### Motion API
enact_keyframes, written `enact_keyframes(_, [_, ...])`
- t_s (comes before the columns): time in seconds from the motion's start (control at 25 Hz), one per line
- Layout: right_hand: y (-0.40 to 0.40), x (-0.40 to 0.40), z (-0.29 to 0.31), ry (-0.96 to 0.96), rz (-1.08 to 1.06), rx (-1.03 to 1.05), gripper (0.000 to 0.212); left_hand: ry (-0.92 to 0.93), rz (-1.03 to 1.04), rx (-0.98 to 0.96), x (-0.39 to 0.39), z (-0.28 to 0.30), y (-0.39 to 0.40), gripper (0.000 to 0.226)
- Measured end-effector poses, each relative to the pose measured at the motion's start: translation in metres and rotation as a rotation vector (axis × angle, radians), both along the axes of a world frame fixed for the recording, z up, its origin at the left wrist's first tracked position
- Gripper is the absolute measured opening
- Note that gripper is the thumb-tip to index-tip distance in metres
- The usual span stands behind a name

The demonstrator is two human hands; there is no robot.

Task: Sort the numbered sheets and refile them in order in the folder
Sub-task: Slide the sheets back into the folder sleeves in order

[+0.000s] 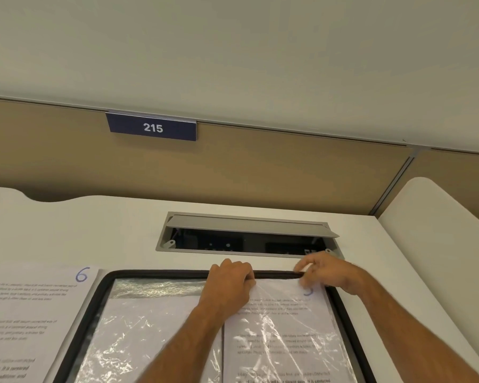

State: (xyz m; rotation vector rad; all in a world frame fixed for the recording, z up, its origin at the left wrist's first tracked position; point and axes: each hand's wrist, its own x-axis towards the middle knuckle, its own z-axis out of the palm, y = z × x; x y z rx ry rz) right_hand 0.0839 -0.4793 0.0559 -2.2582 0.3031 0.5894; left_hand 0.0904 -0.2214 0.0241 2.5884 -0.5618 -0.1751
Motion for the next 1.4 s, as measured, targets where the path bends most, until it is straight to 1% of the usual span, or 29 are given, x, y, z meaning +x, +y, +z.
enact_keyframes(0.04, [0.005, -0.001, 0.001, -0.073, -0.022, 0.043, 0.011, 0.0, 0.002, 0.003, 0.0, -0.001, 0.0, 0.018])
enact_keyframes(0.08, [0.006, 0.0, 0.0, -0.107, 0.002, 0.046, 0.009, 0.001, 0.004, 0.008, 0.0, -0.001, -0.001, 0.019])
enact_keyframes(0.12, [0.008, 0.0, 0.001, -0.098, 0.056, 0.015, 0.01, 0.005, 0.004, 0.014, 0.0, -0.001, -0.001, 0.019])
enact_keyframes(0.24, [0.01, 0.0, 0.002, 0.065, 0.225, -0.086, 0.02, -0.001, 0.003, 0.023, 0.001, -0.003, -0.001, 0.02])
enact_keyframes(0.36, [0.013, 0.002, 0.001, 0.084, 0.231, -0.118, 0.015, 0.004, 0.013, 0.031, 0.001, -0.004, -0.002, 0.02])
enact_keyframes(0.44, [0.017, 0.0, -0.001, 0.073, 0.283, -0.202, 0.014, -0.004, 0.026, 0.035, 0.002, -0.006, -0.003, 0.02])
enact_keyframes(0.52, [0.02, 0.001, -0.007, 0.083, 0.436, -0.335, 0.018, -0.014, 0.038, 0.037, 0.001, -0.009, -0.004, 0.02])
enact_keyframes(0.6, [0.022, 0.001, -0.009, 0.064, 0.482, -0.426, 0.017, -0.02, 0.052, 0.038, -0.001, -0.011, -0.006, 0.02])
enact_keyframes(0.64, [0.021, 0.0, -0.009, 0.047, 0.441, -0.406, 0.016, -0.023, 0.061, 0.036, -0.001, -0.011, -0.006, 0.021])
enact_keyframes(0.72, [0.018, -0.005, -0.005, -0.021, 0.298, -0.242, 0.014, -0.031, 0.08, 0.03, -0.002, -0.012, -0.007, 0.022])
enact_keyframes(0.76, [0.017, -0.011, -0.003, -0.085, 0.257, -0.173, 0.014, -0.035, 0.086, 0.025, -0.003, -0.012, -0.006, 0.022])
enact_keyframes(0.84, [0.014, -0.022, -0.002, -0.19, 0.216, -0.154, 0.017, -0.037, 0.089, 0.006, -0.006, -0.011, -0.004, 0.023])
enact_keyframes(0.92, [0.015, -0.027, -0.006, -0.183, 0.227, -0.224, 0.018, -0.033, 0.083, -0.015, -0.011, -0.011, 0.0, 0.028])
enact_keyframes(1.04, [0.019, -0.029, -0.009, -0.135, 0.268, -0.405, 0.022, -0.02, 0.08, -0.022, -0.021, -0.012, 0.013, 0.037])
enact_keyframes(1.16, [0.025, -0.032, -0.005, -0.127, 0.207, -0.504, 0.028, -0.038, 0.09, -0.031, -0.035, -0.014, 0.036, 0.038])
enact_keyframes(1.2, [0.027, -0.035, -0.004, -0.135, 0.157, -0.482, 0.028, -0.05, 0.097, -0.036, -0.04, -0.015, 0.046, 0.039])
enact_keyframes(1.32, [0.029, -0.051, -0.003, -0.224, -0.055, -0.313, 0.027, -0.084, 0.114, -0.013, -0.057, -0.02, 0.076, 0.045])
enact_keyframes(1.4, [0.028, -0.065, -0.007, -0.308, -0.206, -0.167, 0.024, -0.156, 0.104, -0.004, -0.07, -0.026, 0.095, 0.056])
